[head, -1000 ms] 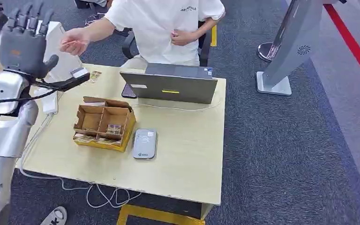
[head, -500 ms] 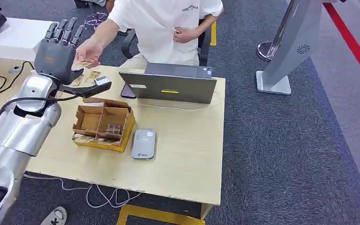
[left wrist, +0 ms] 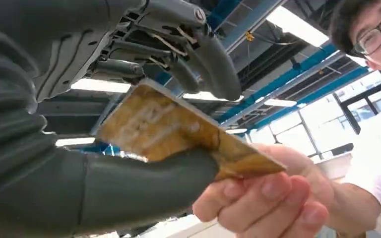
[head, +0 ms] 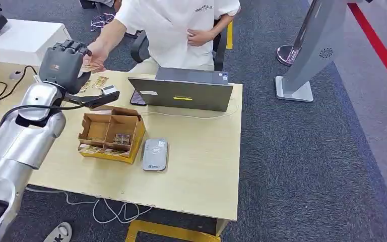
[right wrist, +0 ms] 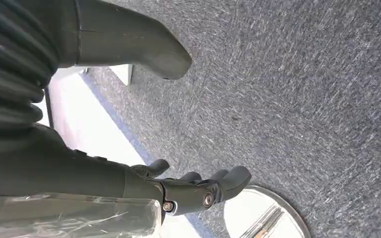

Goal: Pass the card to the sensor for recognition and then transmit it.

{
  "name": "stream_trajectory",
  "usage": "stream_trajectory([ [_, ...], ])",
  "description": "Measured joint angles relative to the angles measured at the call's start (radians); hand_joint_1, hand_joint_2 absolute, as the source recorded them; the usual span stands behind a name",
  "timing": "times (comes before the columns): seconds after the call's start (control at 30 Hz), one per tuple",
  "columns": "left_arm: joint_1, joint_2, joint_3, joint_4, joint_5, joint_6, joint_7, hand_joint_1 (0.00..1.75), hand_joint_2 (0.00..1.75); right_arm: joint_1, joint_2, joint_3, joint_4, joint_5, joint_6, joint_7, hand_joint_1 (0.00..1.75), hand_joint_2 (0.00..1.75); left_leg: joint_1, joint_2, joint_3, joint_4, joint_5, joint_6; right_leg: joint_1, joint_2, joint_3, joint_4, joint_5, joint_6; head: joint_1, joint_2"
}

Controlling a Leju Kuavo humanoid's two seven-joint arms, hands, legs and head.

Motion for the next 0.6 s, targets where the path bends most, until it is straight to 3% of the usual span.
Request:
stream_trajectory([
  [0.6, 0.000, -0.014, -0.019, 0.000, 0.008, -0.023, 0.000, 1.75, 0.00, 0.000, 0.000, -0.016, 0.000, 0.003, 0.000, 0.000, 0.00, 1.75, 0.000, 0.000, 0.000, 0.000, 0.000, 0.000, 0.000, 0.000, 0.000, 0.000, 0.000, 0.000, 0.000, 0.000],
])
